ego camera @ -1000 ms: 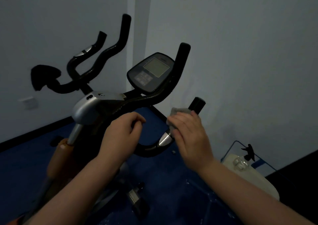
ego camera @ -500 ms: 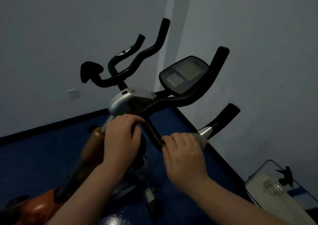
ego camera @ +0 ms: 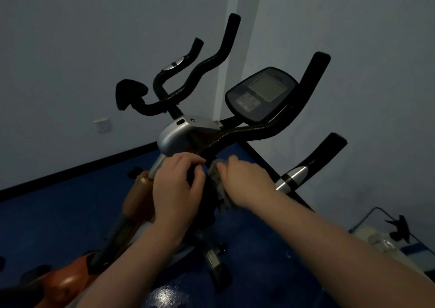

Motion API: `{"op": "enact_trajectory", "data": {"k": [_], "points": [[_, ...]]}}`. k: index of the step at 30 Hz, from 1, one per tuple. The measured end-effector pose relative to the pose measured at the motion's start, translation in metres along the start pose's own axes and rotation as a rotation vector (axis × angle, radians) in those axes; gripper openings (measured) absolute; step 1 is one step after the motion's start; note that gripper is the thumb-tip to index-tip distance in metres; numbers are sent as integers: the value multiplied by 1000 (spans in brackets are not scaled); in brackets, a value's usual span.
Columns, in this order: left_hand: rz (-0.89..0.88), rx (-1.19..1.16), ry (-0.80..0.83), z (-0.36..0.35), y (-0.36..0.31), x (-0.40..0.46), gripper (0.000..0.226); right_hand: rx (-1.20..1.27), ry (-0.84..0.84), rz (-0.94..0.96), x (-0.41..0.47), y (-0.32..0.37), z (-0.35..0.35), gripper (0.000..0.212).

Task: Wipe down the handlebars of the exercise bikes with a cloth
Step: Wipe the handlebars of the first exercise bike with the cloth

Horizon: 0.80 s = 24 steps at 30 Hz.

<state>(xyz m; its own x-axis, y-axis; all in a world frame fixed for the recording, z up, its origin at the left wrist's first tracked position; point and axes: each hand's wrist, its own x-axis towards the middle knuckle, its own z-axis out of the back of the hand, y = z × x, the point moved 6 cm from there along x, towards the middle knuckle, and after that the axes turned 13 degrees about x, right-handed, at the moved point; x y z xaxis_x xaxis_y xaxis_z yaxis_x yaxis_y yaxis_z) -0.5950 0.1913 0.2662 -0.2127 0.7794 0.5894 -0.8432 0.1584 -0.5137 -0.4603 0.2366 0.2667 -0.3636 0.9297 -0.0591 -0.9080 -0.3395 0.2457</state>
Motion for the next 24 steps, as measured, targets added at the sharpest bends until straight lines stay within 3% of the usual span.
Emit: {"op": "enact_trajectory", "data": {"k": [3,7,13,19,22,24], "points": [[-3,-19,10,1,0,0,15,27,43,36,-13,-4,-1,31],[-24,-36,36,0,-1,0,15,-59,-129,162,-52,-6,-3,42],[-99,-42,99,1,-6,1,21,-48,-339,-28,-41,0,0,49],[-243,-133,210,3,-20,10,29,26,-607,78,-98,-23,2,42],[-309,-329,270,-1,-38,21,26,205,-812,-95,-105,-44,16,42],[-332,-383,310,-9,-49,25,25,489,-957,-265,-105,-42,13,47]]}}
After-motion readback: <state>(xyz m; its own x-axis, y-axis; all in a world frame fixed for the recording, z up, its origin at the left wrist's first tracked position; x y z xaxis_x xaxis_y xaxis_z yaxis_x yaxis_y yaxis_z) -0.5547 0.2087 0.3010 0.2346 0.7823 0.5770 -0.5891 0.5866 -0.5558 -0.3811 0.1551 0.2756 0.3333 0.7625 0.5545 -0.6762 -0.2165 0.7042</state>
